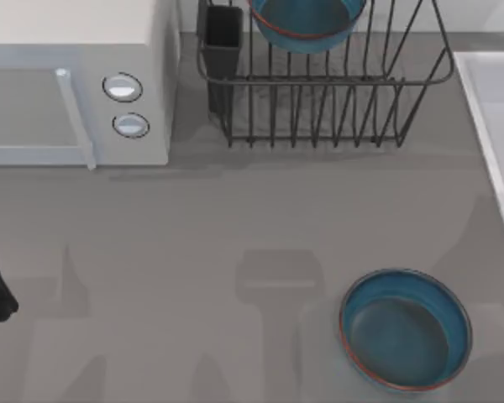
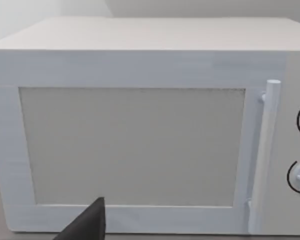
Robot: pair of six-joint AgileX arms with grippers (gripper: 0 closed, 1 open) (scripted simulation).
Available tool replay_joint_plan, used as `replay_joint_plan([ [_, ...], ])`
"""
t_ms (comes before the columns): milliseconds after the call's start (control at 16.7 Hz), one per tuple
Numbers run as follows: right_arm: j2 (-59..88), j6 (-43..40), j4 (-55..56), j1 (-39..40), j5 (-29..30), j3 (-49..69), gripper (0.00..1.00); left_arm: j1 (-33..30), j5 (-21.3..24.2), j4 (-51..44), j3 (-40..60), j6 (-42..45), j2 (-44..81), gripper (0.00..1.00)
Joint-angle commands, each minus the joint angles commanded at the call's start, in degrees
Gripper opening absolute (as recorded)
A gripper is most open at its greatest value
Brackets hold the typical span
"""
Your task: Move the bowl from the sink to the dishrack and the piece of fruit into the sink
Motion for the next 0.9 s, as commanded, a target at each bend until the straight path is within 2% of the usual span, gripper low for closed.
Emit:
replay_joint_plan([
  [540,28.2,-0.1,33.8,0.0,0.0,-4.4,0.00,0.0,0.0,0.0,0.0,0.0,0.0,1.00],
  [720,33.7,-0.2,40.0,0.2,0.2,-5.6,0.00,0.0,0.0,0.0,0.0,0.0,0.0,1.00],
  [900,34.8,-0.2,41.0,0.2,0.3,-5.8,0.00,0.0,0.0,0.0,0.0,0.0,0.0,1.00],
])
